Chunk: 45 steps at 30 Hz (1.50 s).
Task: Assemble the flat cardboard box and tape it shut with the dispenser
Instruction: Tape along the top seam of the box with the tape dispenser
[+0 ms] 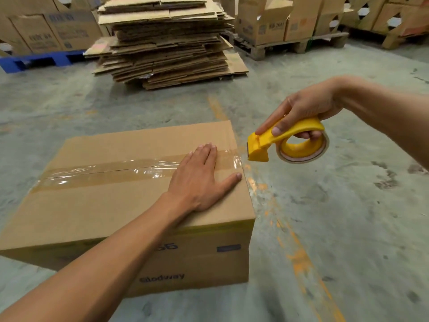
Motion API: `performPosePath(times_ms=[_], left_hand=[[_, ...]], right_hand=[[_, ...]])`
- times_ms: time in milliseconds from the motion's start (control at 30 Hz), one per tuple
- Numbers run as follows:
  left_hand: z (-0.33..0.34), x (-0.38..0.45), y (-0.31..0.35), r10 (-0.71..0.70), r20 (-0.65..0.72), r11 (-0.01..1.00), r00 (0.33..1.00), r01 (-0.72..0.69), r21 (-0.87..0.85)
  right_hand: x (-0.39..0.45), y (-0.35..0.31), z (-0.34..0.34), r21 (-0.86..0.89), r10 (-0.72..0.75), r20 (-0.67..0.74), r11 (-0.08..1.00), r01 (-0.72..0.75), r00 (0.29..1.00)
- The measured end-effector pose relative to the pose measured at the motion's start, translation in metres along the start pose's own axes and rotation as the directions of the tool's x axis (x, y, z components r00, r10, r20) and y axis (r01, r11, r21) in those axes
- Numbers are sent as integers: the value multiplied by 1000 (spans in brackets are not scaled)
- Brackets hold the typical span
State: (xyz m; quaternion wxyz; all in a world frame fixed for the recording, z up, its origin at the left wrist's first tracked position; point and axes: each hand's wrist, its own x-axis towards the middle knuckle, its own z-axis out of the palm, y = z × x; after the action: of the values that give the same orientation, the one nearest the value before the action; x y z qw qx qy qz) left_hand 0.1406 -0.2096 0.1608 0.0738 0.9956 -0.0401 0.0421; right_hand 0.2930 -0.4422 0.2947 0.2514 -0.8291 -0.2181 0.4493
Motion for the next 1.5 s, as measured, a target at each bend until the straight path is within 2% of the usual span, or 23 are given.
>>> performPosePath(times_ms=[167, 300, 367, 433, 500, 567, 633, 733, 867, 967, 1033, 1100, 1133, 1200, 1233, 1267, 1300, 1333, 1367, 1400, 1433, 1500], left_hand=[[1, 3, 8, 16, 9, 1000, 1000, -16, -6], [2, 4, 7, 23, 14, 1000, 1000, -23, -4], [0, 4, 3, 20, 12, 1000, 1000, -20, -2], [-2, 2, -1, 19, 23, 1000, 1000, -19, 3], [-3, 1, -2, 57, 50, 998, 997, -58, 22], [-6, 3, -2, 105, 69, 993, 992, -108, 49], [-10, 9, 1, 227, 95, 968, 969, -236, 91], [-17, 20, 5, 411, 145, 895, 900, -429, 124], [-17, 32, 14, 512, 132, 840, 849, -527, 128], [-15, 42, 20, 534, 72, 825, 842, -538, 174], [-12, 46, 22, 539, 96, 818, 837, -548, 178], [-14, 46, 19, 535, 98, 835, 839, -543, 88], [-16, 47, 15, 522, 49, 852, 852, -523, 8], [-29, 50, 4, 401, -178, 873, 899, -434, -221], [-41, 52, -2, 261, -292, 861, 920, -359, -361], [-55, 54, -9, 86, -329, 813, 940, -257, -523], [-72, 55, -15, -74, -257, 704, 964, -131, -698], [-87, 55, -20, -171, -98, 533, 980, 8, -846], [-101, 53, -26, -192, 86, 351, 978, 150, -924], [-112, 49, -32, -160, 230, 220, 960, 262, -940], [-119, 44, -37, -110, 321, 147, 941, 335, -931], [-124, 34, -45, 2, 419, 73, 908, 418, -905]], right_hand=[[-4, 21, 3, 63, 11, 14, 998, -12, 1000], [17, 42, 16, 199, 10, 12, 980, -12, 1000], [37, 73, 36, 129, 126, 73, 982, -135, 989], [52, 114, 69, -87, 312, 202, 950, -300, 928], [59, 150, 99, -35, 336, 287, 940, -340, 897], [63, 163, 105, 66, 284, 297, 946, -317, 912], [57, 160, 100, 87, 254, 251, 955, -283, 934], [50, 145, 84, 145, 198, 180, 963, -225, 963], [42, 109, 64, 134, 186, 81, 971, -196, 979], [41, 84, 55, 227, 158, -139, 966, -124, 978], [40, 66, 51, 270, 121, -320, 962, -33, 940], [36, 49, 49, 338, 106, -448, 939, 59, 888], [32, 40, 46, 360, 102, -500, 927, 100, 860], [20, 22, 43, 366, 81, -558, 917, 157, 826], [12, 12, 42, 382, 56, -552, 904, 193, 832], [4, 3, 43, 403, 11, -527, 884, 238, 850], [-4, -5, 44, 426, -43, -496, 859, 285, 867], [-11, -12, 46, 453, -98, -463, 828, 330, 881], [-17, -18, 50, 486, -157, -428, 790, 373, 890], [-20, -23, 53, 523, -222, -393, 744, 416, 892], [-20, -28, 58, 560, -286, -366, 692, 455, 885], [-15, -35, 66, 620, -384, -347, 591, 516, 856]])
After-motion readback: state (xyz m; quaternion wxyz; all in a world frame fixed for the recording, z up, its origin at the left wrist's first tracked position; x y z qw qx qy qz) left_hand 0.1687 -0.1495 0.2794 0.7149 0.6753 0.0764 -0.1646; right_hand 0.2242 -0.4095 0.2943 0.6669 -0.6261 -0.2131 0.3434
